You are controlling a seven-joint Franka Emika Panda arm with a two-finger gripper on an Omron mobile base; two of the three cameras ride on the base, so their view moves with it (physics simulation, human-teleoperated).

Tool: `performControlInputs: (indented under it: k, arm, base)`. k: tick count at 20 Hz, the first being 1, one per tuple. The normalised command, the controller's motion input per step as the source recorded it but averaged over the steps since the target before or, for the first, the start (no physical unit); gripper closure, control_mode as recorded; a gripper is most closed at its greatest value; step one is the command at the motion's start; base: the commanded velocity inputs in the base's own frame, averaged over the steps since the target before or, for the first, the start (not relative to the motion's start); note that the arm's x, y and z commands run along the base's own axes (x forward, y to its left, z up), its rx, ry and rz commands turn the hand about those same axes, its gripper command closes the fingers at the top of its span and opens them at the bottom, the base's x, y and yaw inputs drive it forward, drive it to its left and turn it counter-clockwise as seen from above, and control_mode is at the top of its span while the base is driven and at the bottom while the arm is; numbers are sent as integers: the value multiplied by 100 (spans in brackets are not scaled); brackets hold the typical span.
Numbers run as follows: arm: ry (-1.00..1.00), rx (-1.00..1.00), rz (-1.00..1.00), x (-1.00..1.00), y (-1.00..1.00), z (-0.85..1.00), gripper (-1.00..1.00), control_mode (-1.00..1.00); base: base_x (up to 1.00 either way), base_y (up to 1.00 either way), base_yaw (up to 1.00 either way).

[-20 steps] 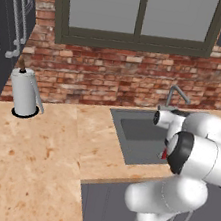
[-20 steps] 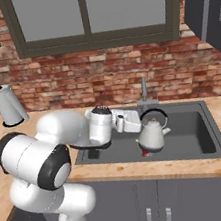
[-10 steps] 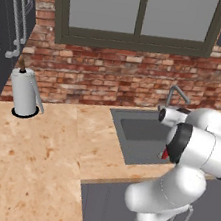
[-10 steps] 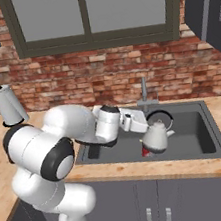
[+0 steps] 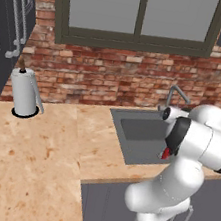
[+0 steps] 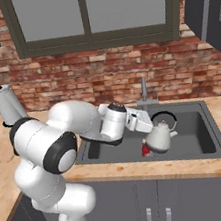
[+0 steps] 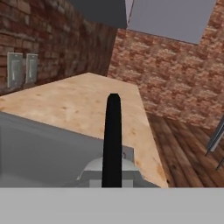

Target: Open the cabinet, pick the kettle from the cabinet, and place it in the sink.

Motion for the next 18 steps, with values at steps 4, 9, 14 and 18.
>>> performControlInputs:
  k: [4, 9, 14, 18]
  arm:
    - [-9, 0, 2, 3, -20, -9, 100, -100]
    - [-10, 0, 1, 2, -12, -14, 100, -100]
    - [-1, 0, 0, 12, -9, -8, 100, -100]
    - [2, 0, 0, 16, -10, -1, 100, -100]
  base:
    - [0, 0, 0]
    - [0, 0, 0]
    - [0, 0, 0]
    - [0, 0, 0]
